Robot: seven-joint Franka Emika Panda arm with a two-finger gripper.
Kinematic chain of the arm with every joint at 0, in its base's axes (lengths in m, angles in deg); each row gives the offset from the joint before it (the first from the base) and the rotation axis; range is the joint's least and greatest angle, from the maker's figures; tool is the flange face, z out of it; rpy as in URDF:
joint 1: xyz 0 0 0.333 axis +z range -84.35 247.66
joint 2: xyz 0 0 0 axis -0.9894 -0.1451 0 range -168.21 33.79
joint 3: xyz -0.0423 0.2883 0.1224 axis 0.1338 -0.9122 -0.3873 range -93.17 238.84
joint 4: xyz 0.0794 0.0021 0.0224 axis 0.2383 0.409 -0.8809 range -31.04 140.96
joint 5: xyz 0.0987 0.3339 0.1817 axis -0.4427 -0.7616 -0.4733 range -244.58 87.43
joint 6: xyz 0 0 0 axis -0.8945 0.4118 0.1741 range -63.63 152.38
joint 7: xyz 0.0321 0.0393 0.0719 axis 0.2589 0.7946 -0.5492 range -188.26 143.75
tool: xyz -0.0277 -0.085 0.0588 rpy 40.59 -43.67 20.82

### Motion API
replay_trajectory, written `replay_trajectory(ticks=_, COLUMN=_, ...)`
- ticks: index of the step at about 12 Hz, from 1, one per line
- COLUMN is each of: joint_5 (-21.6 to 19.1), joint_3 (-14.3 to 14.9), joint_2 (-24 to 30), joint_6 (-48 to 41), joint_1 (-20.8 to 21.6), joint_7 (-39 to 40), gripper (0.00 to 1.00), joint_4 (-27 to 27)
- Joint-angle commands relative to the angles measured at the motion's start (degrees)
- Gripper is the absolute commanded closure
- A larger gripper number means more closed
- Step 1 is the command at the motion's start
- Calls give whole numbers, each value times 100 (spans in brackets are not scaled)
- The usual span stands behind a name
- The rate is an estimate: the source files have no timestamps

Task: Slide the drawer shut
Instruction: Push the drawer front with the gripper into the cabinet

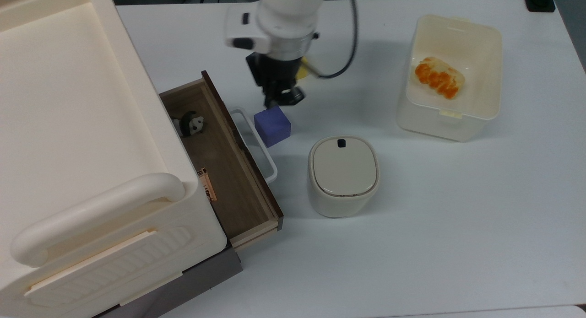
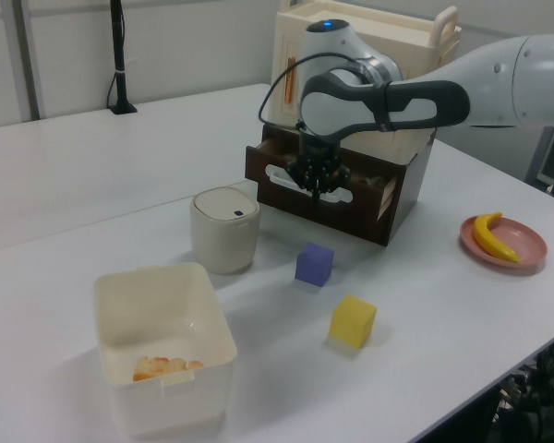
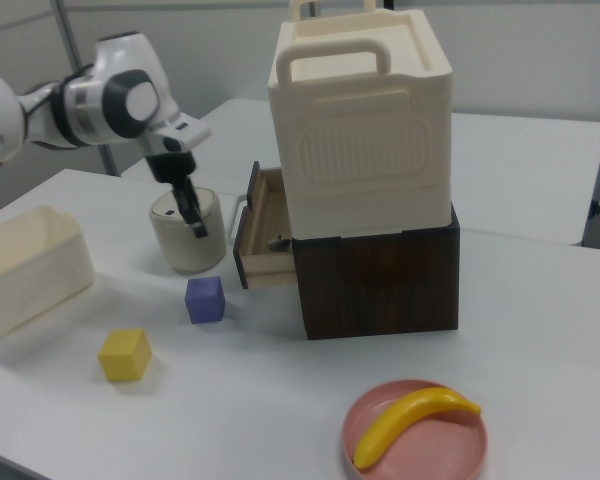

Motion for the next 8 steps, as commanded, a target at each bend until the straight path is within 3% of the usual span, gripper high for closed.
replay_trajectory(ticks=1, joint_5=21, joint_3=4, joint_2=-16, joint_6=410, joint_1=-367, joint_7=-854, gripper=100, joint_4=118)
replay_trajectory(ticks=8, joint_5=21, joint_3=13, joint_2=-51, joint_6=630, joint_1=-552, joint_7=-1092, gripper=100, joint_4=110)
